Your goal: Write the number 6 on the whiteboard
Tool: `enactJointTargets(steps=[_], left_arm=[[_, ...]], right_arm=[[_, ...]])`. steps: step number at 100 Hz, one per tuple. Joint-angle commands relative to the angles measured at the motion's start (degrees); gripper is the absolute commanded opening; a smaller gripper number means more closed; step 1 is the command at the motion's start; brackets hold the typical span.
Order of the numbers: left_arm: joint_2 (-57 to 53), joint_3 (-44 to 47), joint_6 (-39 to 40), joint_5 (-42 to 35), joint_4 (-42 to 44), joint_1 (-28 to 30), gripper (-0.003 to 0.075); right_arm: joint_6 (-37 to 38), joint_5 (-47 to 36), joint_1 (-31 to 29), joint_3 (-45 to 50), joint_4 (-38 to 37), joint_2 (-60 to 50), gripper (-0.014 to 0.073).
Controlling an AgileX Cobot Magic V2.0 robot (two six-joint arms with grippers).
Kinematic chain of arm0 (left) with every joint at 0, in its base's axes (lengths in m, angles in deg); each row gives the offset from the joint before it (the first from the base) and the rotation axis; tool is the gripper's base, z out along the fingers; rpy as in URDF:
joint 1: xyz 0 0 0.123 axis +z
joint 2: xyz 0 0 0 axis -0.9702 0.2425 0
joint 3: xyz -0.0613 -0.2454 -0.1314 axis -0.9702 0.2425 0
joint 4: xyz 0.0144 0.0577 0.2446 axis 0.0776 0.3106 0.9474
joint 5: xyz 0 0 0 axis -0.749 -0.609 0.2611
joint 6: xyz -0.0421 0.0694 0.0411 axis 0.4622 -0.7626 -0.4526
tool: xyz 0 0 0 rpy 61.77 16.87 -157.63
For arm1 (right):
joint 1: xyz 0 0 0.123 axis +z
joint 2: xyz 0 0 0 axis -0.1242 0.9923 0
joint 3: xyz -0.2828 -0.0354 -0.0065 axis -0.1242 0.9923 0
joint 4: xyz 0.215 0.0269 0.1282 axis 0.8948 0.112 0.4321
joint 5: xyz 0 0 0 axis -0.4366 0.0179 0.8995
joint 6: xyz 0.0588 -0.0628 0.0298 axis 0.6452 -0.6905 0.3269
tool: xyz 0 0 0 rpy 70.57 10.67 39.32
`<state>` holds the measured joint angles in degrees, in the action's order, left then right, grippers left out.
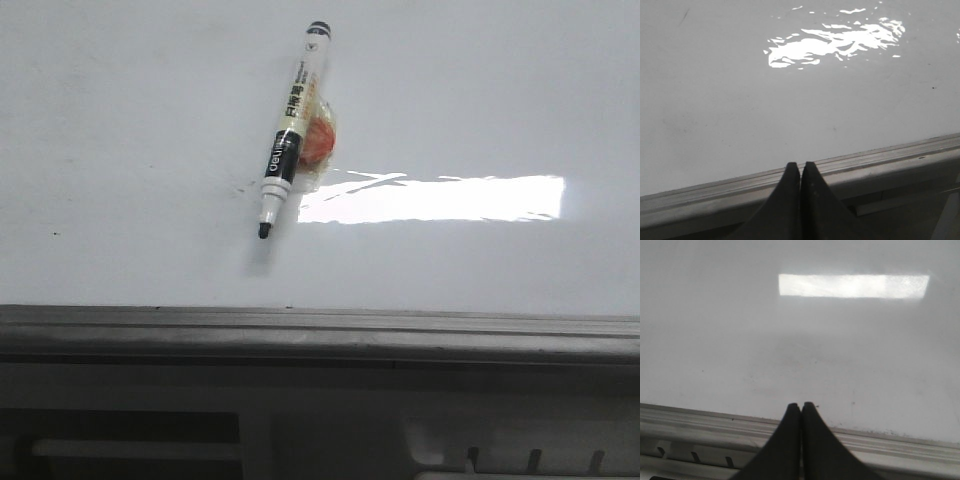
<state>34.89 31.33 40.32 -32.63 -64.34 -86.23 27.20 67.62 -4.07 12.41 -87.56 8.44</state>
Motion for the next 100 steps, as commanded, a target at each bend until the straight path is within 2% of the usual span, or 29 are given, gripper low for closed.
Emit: enactJointTargets(steps=[1,85,100], left_arm=[[-1.5,2.4,0.5,-4.4,-0.7,0.2,-0.0019],[-1.5,2.4,0.5,-4.4,-0.7,0.2,-0.0019],[-1.5,2.4,0.5,-4.4,-0.7,0.2,-0.0019]], right_arm=[[-0.2,-3.0,-0.4,1.4,-0.6,-1.1,-0.0055],[-0.2,-3.0,-0.4,1.4,-0.6,-1.1,-0.0055],[-0.2,-7.8,-0.4,1.4,-0.6,-1.1,-0.0055]])
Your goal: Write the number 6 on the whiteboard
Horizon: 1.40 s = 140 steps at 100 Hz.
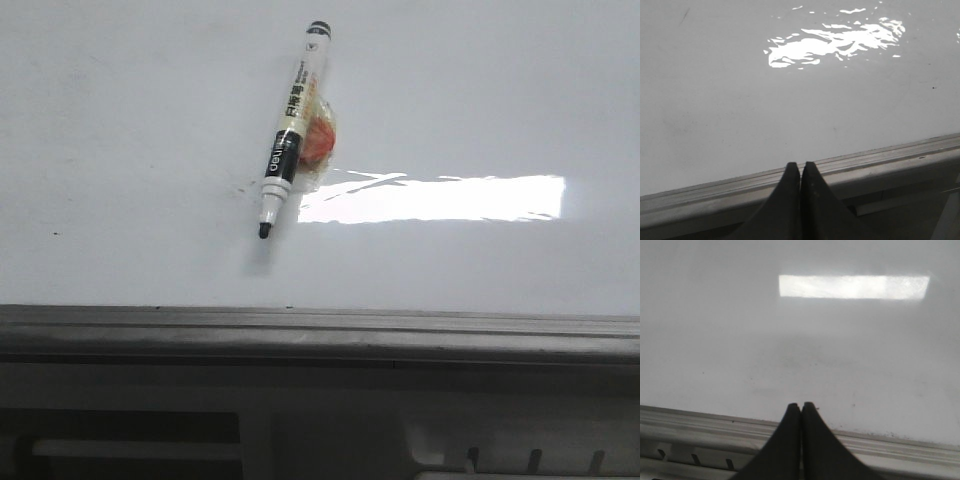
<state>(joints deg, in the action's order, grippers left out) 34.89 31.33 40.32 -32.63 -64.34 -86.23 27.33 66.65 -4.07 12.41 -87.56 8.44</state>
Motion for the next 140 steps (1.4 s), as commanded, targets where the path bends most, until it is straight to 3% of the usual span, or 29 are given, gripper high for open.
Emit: enactJointTargets(steps=[1,13,23,35,40,48,55,70,78,97,102,107,121,132,140], left_arm=[[-1.5,2.4,0.5,-4.4,-0.7,0.2,-0.0019],[-1.5,2.4,0.5,-4.4,-0.7,0.2,-0.0019],[-1.5,2.4,0.6,-7.6,-4.5,0.2,-0.0019],[-1.5,2.4,0.9,-14.5,-31.6,0.2,-0.0019],[-1.5,2.4,0.9,-16.8,-36.9,0.2,-0.0019],[-1.5,2.4,0.9,-19.8,-53.4,0.2,-0.0019],[-1.5,2.4,0.9,-21.6,-60.2,0.0,-0.0019],[-1.5,1.1,0.9,-21.0,-59.0,0.0,-0.0019],[-1.5,-0.7,0.4,-19.5,-55.3,0.0,-0.0019],[4.6,-12.4,-0.2,-7.7,-31.0,0.0,-0.0014],[9.2,-16.6,-1.4,-1.6,-24.6,0.0,0.0019],[13.9,-20.7,-4.1,3.3,-22.4,0.0,0.0111],[28.0,-29.9,-12.4,13.0,-24.5,0.0,0.0405],[36.2,-33.5,-18.7,13.6,-30.9,-3.2,0.0422],[41.1,-34.0,-21.2,8.5,-37.8,-7.8,0.0397]], right_arm=[[-0.3,-7.5,-0.4,1.4,-0.6,-1.1,-0.0055],[-0.2,-14.2,-0.4,1.4,0.5,-1.1,-0.0055],[-0.2,-19.8,-0.4,1.4,12.7,-1.1,-0.0055],[-0.2,-22.8,-0.4,1.3,26.5,-1.1,-0.0055],[-0.2,-22.6,-0.4,1.2,29.1,-1.1,-0.0055],[-0.1,-22.6,-0.4,1.1,34.3,-1.1,-0.0055],[-0.1,-21.9,-0.4,-0.2,38.5,-1.1,-0.0055],[-1.4,-17.2,-0.4,-6.8,38.1,-1.1,-0.0055],[-6.4,-11.5,-0.4,-11.0,37.3,-1.0,-0.0055],[-20.8,7.2,-0.4,-21.1,36.4,3.6,-0.0053],[-22.4,9.8,-0.4,-23.1,36.4,5.5,-0.0045],[-22.4,11.0,-0.4,-24.5,36.4,7.4,-0.0015],[-22.5,11.5,-0.4,-27.1,36.4,12.1,0.0178],[-22.5,12.5,-0.4,-27.9,36.4,14.6,0.0344],[-22.5,13.4,-0.4,-27.9,36.4,15.6,0.0382]])
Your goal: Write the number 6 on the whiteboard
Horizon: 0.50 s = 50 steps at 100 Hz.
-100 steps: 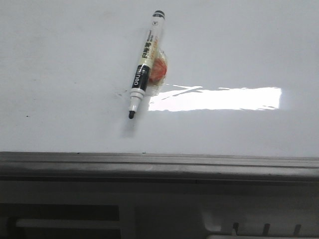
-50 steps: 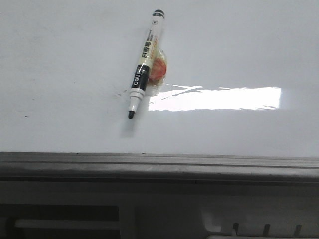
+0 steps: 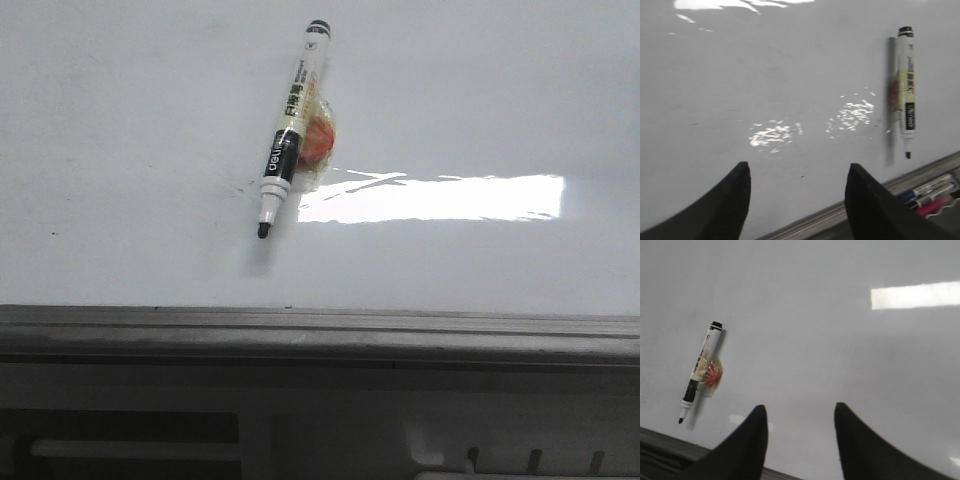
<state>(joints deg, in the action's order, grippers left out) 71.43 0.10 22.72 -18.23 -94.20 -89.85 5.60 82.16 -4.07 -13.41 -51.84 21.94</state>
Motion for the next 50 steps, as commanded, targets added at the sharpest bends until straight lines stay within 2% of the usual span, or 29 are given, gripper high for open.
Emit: enactJointTargets(steps=[1,9,20,34,50], left_arm=[[4.9,-2.8,-4.4,-6.4,-8.4,-5.1,0.0395],[9.5,-2.8,-7.5,-11.0,-12.2,-11.0,0.0388],[14.8,-2.8,-7.5,-16.5,-13.7,-19.9,0.0388],[21.0,-2.8,-7.5,-27.6,-17.5,-29.6,0.0389],[26.9,-3.1,-7.5,-39.2,-18.2,-36.8,0.0389]], right_arm=[[-0.8,-2.0,-0.4,-2.1,0.6,2.2,0.0383],[-0.8,-1.4,-0.4,-2.1,0.6,2.6,0.0383],[-0.8,-1.4,-0.4,-2.1,0.6,2.6,0.0383],[-0.8,-0.9,-0.4,-2.1,0.6,2.6,0.0383],[-0.8,-0.8,-0.4,-2.1,0.6,2.6,0.0383]])
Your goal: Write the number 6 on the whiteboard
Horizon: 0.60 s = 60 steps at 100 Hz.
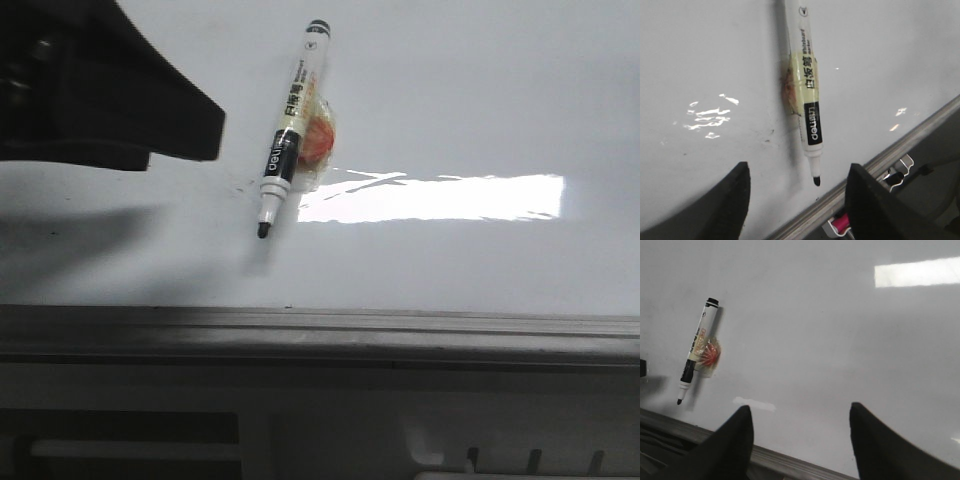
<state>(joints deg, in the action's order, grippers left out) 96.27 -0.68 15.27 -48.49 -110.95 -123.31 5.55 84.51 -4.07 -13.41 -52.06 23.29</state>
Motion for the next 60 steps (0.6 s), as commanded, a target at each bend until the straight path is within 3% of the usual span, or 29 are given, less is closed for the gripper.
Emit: enactJointTargets(steps=[1,13,60], left_arm=[[2.5,-2.3,-0.1,-9.8,-1.5,-3.8,0.0389],[5.7,-3.3,0.0,-13.5,-1.7,-5.5,0.0388],[15.6,-8.4,0.0,-13.0,-2.1,-5.6,0.0358]], right_arm=[[-0.7,-3.1,-0.4,-2.1,0.9,1.2,0.0383],[-0.7,-3.1,-0.4,-2.1,0.9,1.2,0.0383],[-0.7,-3.1,-0.4,-2.1,0.9,1.2,0.0383]])
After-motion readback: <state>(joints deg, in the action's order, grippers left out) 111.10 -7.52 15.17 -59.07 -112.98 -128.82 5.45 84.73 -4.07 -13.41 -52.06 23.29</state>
